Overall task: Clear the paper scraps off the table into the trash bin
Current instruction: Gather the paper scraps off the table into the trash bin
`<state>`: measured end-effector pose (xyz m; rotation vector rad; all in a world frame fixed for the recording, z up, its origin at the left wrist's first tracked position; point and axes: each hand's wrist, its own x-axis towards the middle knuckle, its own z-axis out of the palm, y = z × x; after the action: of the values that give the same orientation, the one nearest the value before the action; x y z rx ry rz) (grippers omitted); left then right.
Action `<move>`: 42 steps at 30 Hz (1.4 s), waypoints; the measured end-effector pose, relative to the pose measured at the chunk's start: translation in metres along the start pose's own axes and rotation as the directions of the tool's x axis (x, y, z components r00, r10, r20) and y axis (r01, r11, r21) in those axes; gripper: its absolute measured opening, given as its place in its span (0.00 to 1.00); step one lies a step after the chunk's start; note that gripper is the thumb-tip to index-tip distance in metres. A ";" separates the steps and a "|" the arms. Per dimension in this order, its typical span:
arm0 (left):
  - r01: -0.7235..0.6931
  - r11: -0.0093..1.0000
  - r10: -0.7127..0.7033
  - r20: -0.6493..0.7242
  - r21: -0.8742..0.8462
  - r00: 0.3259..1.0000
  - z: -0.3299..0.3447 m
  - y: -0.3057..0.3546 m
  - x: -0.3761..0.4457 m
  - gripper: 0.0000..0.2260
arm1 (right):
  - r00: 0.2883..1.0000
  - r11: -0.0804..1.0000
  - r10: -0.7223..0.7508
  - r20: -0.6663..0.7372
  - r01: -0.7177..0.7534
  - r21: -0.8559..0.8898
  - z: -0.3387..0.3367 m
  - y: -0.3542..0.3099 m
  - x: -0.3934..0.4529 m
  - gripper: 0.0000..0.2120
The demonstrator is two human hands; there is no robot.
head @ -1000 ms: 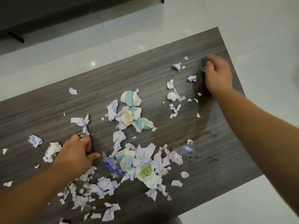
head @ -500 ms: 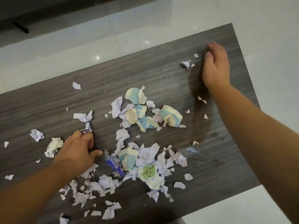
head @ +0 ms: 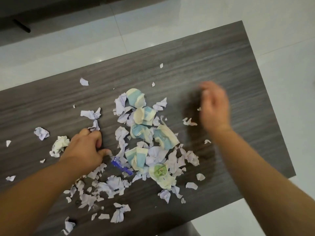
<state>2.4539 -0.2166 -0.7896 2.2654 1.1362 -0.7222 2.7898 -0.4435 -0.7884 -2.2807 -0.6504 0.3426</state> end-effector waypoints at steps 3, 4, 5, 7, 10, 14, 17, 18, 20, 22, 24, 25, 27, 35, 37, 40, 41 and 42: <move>-0.023 1.000 0.023 -0.016 0.007 1.000 0.003 -0.003 0.001 0.21 | 0.931 0.948 0.320 -0.175 -0.315 0.055 -0.050 0.057 0.004 0.24; -0.026 1.000 0.026 -0.023 0.012 0.999 0.005 -0.004 0.001 0.21 | 0.923 0.937 0.348 -0.163 -0.346 0.039 -0.051 0.067 -0.003 0.26; -0.029 0.999 0.030 -0.031 0.018 0.999 0.006 -0.005 0.002 0.21 | 0.930 0.939 0.342 -0.134 -0.344 0.008 -0.045 0.071 -0.010 0.26; -0.038 0.999 0.039 -0.050 0.010 0.998 0.008 -0.008 0.002 0.21 | 0.967 0.968 0.247 -0.066 -0.249 -0.039 -0.019 0.057 -0.027 0.25; -0.055 0.998 0.053 -0.065 -0.024 0.996 0.010 -0.009 0.002 0.20 | 0.994 0.995 0.093 0.060 -0.090 -0.054 0.032 0.002 -0.062 0.24; -0.057 0.994 0.052 -0.054 -0.097 0.997 0.007 -0.010 -0.005 0.17 | 0.957 0.999 0.005 0.289 -0.018 0.040 0.082 -0.071 -0.116 0.24; -0.091 0.975 0.077 -0.074 -0.203 0.994 0.004 -0.014 -0.018 0.08 | 0.979 0.979 0.149 0.136 -0.166 0.122 0.062 -0.070 -0.128 0.21; -0.128 0.961 0.105 -0.105 -0.245 0.989 0.005 -0.017 -0.022 0.05 | 0.966 0.956 0.257 0.016 -0.257 0.144 0.046 -0.057 -0.132 0.20; -0.221 0.924 0.165 -0.197 -0.311 0.966 0.008 -0.033 -0.039 0.02 | 0.888 0.900 0.423 -0.181 -0.390 0.193 0.016 -0.031 -0.163 0.18; -0.300 0.894 0.206 -0.287 -0.334 0.935 0.014 -0.050 -0.061 0.04 | 0.820 0.864 0.502 -0.274 -0.458 0.210 0.001 -0.003 -0.209 0.19; -0.341 0.881 0.201 -0.393 -0.328 0.897 0.026 -0.067 -0.090 0.05 | 0.823 0.861 0.509 -0.254 -0.490 0.136 0.005 0.017 -0.251 0.22; -0.346 0.887 0.180 -0.461 -0.306 0.869 0.034 -0.077 -0.107 0.06 | 0.847 0.877 0.478 -0.234 -0.477 0.064 0.013 0.023 -0.268 0.24; -0.317 0.908 0.123 -0.547 -0.274 0.828 0.057 -0.098 -0.142 0.07 | 0.877 0.902 0.411 -0.248 -0.431 -0.030 0.035 0.024 -0.285 0.26; -0.162 0.927 -0.030 -0.498 -0.338 0.866 0.137 -0.177 -0.224 0.18 | 0.931 0.976 0.198 -0.306 -0.158 0.150 0.139 -0.032 -0.261 0.19; -0.036 0.880 -0.200 -0.439 -0.473 0.876 0.143 -0.192 -0.253 0.16 | 0.949 0.972 0.170 -0.264 -0.117 0.203 0.156 -0.052 -0.267 0.20; 0.454 0.525 -0.643 0.014 -0.720 0.766 0.151 -0.201 -0.286 0.12 | 0.935 0.938 0.247 -0.255 -0.165 0.305 0.153 -0.073 -0.262 0.19; 0.595 0.443 -0.670 0.194 -0.670 0.717 0.154 -0.203 -0.291 0.11 | 0.893 0.911 0.328 -0.307 -0.213 0.354 0.144 -0.077 -0.253 0.18; 0.686 0.407 -0.643 0.344 -0.603 0.684 0.153 -0.202 -0.294 0.08 | 0.827 0.869 0.427 -0.366 -0.263 0.420 0.132 -0.080 -0.243 0.18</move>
<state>2.1006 -0.3731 -0.7502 1.0769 1.9280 -0.4736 2.5027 -0.4506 -0.8112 -2.0121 0.0790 0.0788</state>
